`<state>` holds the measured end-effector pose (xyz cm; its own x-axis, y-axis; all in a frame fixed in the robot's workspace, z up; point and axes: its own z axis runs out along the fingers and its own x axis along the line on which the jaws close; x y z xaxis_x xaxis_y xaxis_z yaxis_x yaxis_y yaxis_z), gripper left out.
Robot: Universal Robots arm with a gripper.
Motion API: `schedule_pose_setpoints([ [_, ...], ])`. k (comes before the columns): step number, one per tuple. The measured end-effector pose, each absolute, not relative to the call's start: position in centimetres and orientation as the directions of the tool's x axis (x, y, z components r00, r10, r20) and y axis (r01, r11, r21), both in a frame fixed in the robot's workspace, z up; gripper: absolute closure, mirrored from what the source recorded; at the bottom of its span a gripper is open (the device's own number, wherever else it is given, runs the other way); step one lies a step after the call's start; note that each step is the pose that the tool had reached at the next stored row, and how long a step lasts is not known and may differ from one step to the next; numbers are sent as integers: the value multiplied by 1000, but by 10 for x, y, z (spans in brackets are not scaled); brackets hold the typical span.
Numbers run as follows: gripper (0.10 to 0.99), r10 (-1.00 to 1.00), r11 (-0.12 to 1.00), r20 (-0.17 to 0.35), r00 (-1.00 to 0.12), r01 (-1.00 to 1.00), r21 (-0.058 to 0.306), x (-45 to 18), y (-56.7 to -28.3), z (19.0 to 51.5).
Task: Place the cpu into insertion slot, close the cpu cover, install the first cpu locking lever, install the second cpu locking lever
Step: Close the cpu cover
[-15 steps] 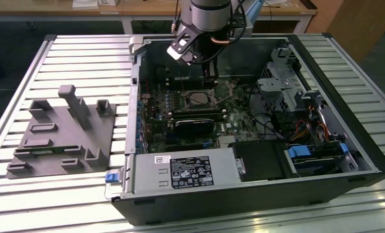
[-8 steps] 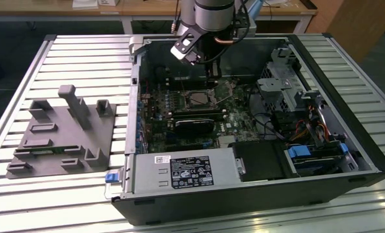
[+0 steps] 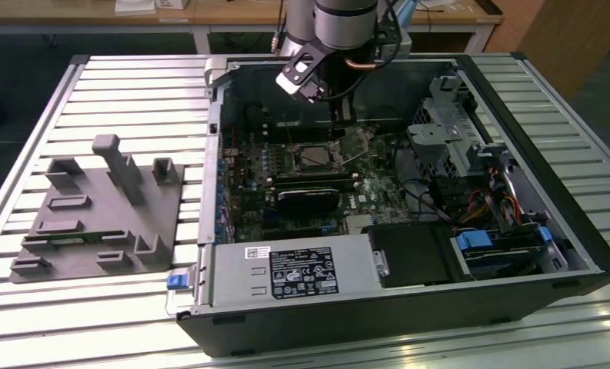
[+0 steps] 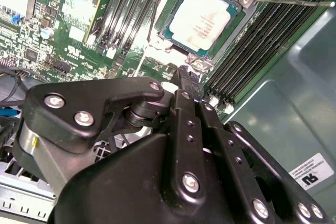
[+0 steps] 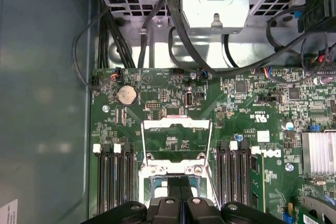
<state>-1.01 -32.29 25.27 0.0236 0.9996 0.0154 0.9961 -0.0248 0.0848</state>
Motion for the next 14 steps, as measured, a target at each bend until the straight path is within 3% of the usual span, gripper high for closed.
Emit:
schedule_pose_setpoints([
  [14,980,1000,-25,15,24,996,85,0,-323,253],
])
